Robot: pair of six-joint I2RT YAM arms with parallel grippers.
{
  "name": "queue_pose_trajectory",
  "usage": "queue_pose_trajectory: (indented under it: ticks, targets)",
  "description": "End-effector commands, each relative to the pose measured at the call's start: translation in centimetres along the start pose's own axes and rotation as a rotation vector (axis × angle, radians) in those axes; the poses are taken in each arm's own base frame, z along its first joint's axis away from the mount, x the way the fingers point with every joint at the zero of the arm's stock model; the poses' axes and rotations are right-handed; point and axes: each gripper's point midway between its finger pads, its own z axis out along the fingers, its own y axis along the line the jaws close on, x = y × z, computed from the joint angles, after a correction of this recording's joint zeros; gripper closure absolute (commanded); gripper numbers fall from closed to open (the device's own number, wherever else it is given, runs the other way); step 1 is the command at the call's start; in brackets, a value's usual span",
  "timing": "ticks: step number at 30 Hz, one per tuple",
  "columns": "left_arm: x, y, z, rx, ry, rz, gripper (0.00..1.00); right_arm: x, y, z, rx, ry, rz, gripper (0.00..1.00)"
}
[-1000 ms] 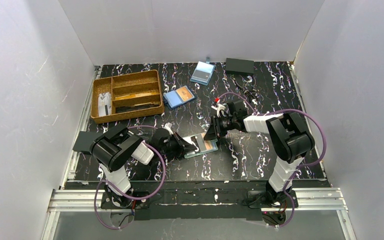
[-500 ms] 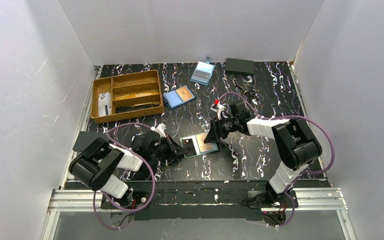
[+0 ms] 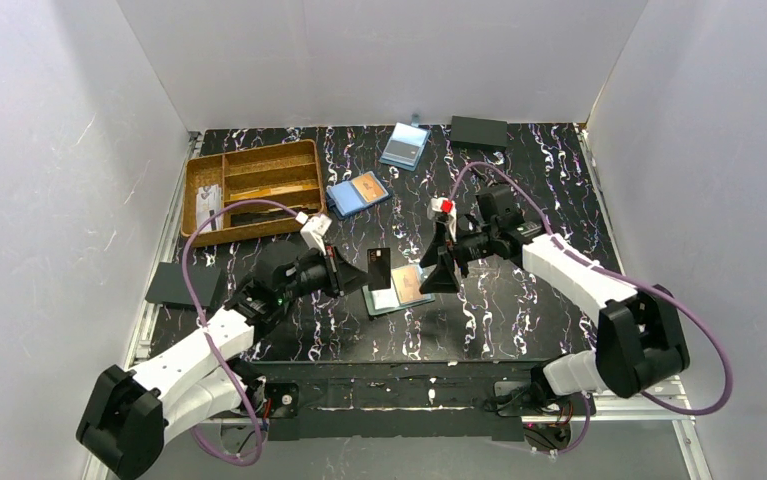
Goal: Take the credit cards out of the card holder
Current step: Remove the credit card from the card holder.
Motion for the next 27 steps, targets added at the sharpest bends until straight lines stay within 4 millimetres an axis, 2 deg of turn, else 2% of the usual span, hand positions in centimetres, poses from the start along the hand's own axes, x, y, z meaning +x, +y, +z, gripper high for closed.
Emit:
queue_pose_trajectory:
  ticks: [1, 6, 10, 17, 27]
  targets:
    - [-1.2, -3.0, -0.8, 0.070, 0.038, -0.002, 1.00, -1.5, 1.7, -1.4, -0.024, -0.044, -0.093, 0.11]
    - [-4.6, -6.8, -0.7, 0.166, -0.029, -0.019, 1.00, -3.5, 2.7, -2.7, -0.048, -0.141, -0.074, 0.08]
    - [-5.9, -8.8, -0.1, 0.214, -0.054, -0.010, 1.00, -4.4, 3.1, -3.3, -0.068, -0.174, -0.055, 0.06]
    - [-6.2, -10.1, 1.9, 0.240, -0.063, 0.001, 1.00, -5.9, 3.0, -4.1, -0.085, -0.212, -0.018, 0.04]
    - [-6.3, -11.4, 3.0, 0.281, -0.081, -0.006, 1.00, -7.3, 2.4, -4.4, -0.081, -0.257, 0.080, 0.04]
